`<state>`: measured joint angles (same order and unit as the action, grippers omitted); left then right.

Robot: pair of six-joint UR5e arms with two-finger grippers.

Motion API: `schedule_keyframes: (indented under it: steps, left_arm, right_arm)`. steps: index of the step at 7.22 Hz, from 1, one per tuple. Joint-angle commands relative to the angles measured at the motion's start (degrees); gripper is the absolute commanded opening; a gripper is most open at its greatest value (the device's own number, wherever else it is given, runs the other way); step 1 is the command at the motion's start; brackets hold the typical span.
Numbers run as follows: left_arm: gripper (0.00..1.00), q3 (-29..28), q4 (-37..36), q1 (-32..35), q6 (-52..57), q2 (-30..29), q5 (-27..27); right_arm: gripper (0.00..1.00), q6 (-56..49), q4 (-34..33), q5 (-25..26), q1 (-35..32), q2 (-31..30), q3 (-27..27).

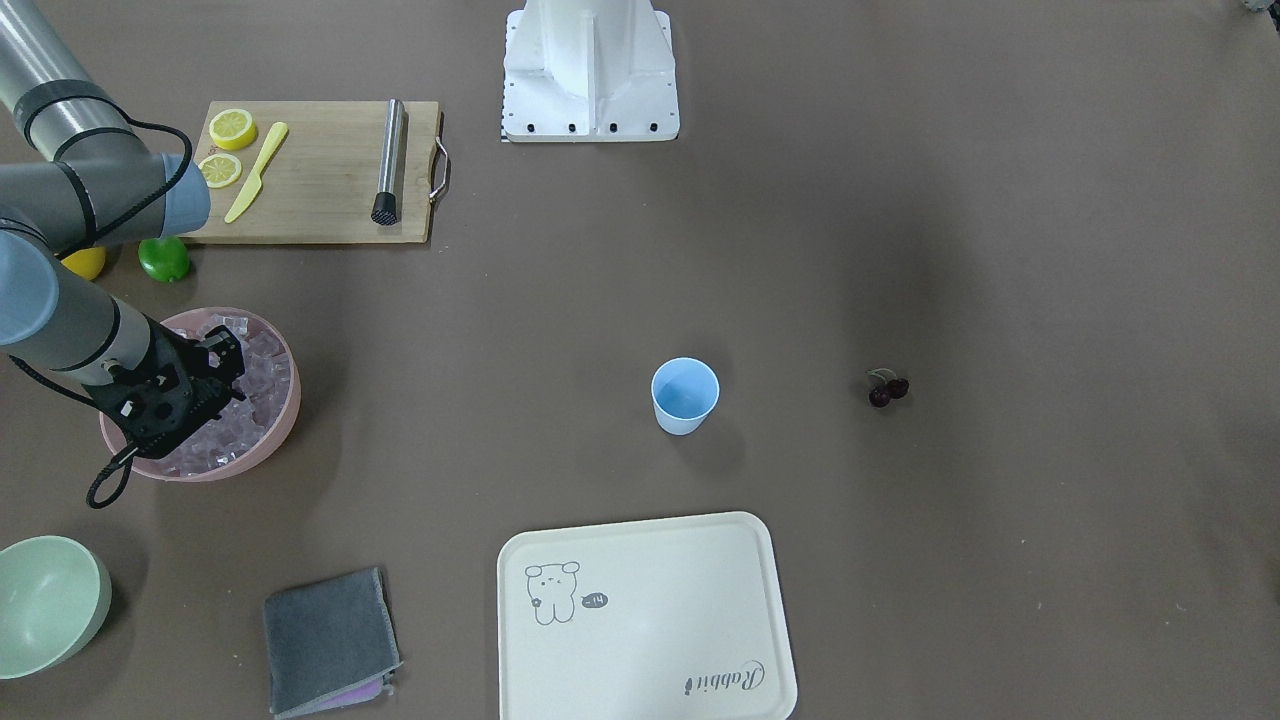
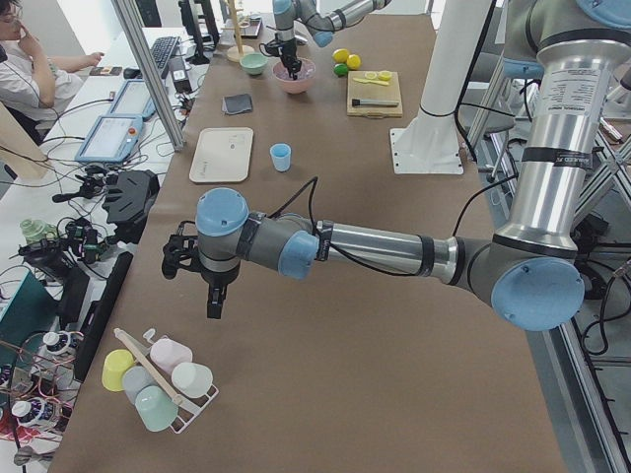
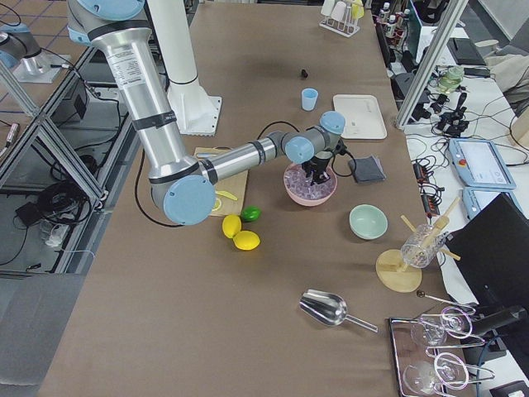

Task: Put ice and cherries in cup
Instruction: 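Carry the ice cube with the right gripper over the light-blue cup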

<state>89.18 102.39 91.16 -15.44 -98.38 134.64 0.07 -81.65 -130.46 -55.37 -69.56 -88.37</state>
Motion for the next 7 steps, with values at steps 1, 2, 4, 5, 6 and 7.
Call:
schedule_keyframes:
  steps: [1, 2, 4, 5, 6, 7]
  left_arm:
    - [0.98, 0.5, 0.0, 0.1, -0.1, 0.2, 0.0]
    - [0.98, 0.8, 0.0, 0.1, -0.1, 0.3, 0.0]
    - [0.98, 0.8, 0.0, 0.0, -0.1, 0.2, 0.0]
    - [0.98, 0.6, 0.0, 0.0, 0.1, 0.2, 0.0]
    - [0.98, 0.7, 0.0, 0.0, 0.1, 0.0, 0.1]
    - [0.98, 1.1, 0.0, -0.1, 0.1, 0.1, 0.1]
  right_arm:
    - [0.17, -0.2, 0.0, 0.0, -0.1, -0.7, -0.7]
    - [0.11, 0.0, -0.1, -0.1, -0.2, -0.9, -1.5]
    - [0.0, 1.8, -0.7, 0.0, 0.0, 0.6, -4.1]
    - [0.0, 8.0, -0.9, -0.1, 0.6, 4.2, -3.6]
    - [0.0, 13.6, -1.6, 0.2, 3.5, 10.0, -2.7]
    - [0.0, 23.8, -2.5, 1.7, 8.1, 16.9, -1.1]
